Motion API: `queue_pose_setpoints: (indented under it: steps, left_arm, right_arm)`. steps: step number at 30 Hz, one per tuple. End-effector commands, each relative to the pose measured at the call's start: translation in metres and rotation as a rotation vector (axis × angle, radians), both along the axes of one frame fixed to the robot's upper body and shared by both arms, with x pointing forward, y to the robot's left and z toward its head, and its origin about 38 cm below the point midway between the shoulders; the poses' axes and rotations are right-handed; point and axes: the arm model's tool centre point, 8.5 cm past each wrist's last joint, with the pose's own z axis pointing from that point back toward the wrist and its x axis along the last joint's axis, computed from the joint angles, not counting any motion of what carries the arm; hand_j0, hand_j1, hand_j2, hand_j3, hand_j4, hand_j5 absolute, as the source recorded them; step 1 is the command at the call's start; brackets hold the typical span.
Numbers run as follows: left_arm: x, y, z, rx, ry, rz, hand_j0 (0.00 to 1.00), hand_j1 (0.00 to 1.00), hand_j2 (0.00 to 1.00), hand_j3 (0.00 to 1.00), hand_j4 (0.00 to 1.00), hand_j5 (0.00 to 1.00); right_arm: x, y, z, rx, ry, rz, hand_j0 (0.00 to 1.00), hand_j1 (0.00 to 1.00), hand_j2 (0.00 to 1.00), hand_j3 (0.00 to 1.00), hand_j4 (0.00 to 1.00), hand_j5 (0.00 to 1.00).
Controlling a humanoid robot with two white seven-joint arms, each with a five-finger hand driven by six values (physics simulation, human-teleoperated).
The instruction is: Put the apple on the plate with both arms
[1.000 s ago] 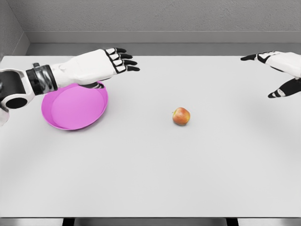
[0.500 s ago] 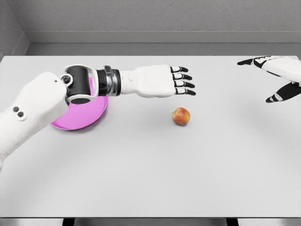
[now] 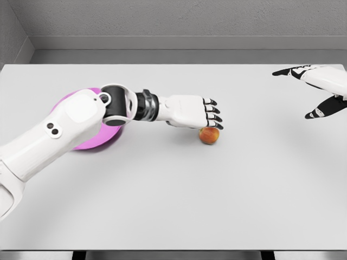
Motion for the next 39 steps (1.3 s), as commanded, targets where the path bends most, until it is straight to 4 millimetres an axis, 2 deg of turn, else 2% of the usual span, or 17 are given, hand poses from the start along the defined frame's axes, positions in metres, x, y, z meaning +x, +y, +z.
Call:
queue_pose_setpoints:
  steps: [1,12,18,25,26,31,38,39]
  left_arm:
    - [-0.004,-0.002,-0.007,0.018,0.015,-0.009,1.00,1.00,1.00,1.00,1.00,1.00]
    - [-0.010,-0.025,-0.018,0.068,0.006,-0.041,1.00,1.00,1.00,1.00,1.00,1.00]
    - [0.001,-0.017,-0.025,0.093,0.015,-0.001,1.00,1.00,1.00,1.00,1.00,1.00]
    - [0.002,-0.021,-0.024,0.087,0.017,-0.001,1.00,1.00,1.00,1.00,1.00,1.00]
    - [0.003,-0.020,-0.023,0.086,0.018,0.001,0.99,0.99,0.99,0.99,0.99,0.99]
    - [0.001,-0.022,-0.023,0.090,0.013,-0.005,0.59,0.59,0.59,0.59,0.59,0.59]
    - [0.003,-0.020,-0.021,0.076,0.021,0.001,0.57,0.57,0.57,0.57,0.57,0.57]
    - [0.002,-0.021,-0.021,0.079,0.017,-0.002,0.53,0.53,0.53,0.53,0.53,0.53]
  right_arm:
    - [0.000,0.000,0.000,0.001,0.000,0.001,1.00,1.00,1.00,1.00,1.00,1.00]
    - [0.000,0.000,-0.001,0.002,0.003,0.002,1.00,1.00,1.00,1.00,1.00,1.00]
    - [0.000,0.001,-0.002,0.005,0.003,0.003,1.00,1.00,1.00,1.00,1.00,1.00]
    - [0.000,0.002,-0.002,0.008,0.004,0.003,1.00,1.00,1.00,1.00,1.00,1.00]
    - [0.000,0.002,-0.002,0.008,0.003,0.004,1.00,1.00,1.00,1.00,1.00,1.00]
    - [0.000,0.002,-0.002,0.008,0.004,0.003,1.00,1.00,1.00,1.00,1.00,1.00]
    - [0.000,0.002,-0.002,0.008,0.004,0.003,1.00,1.00,1.00,1.00,1.00,1.00]
    - [0.000,0.002,-0.002,0.008,0.004,0.003,1.00,1.00,1.00,1.00,1.00,1.00]
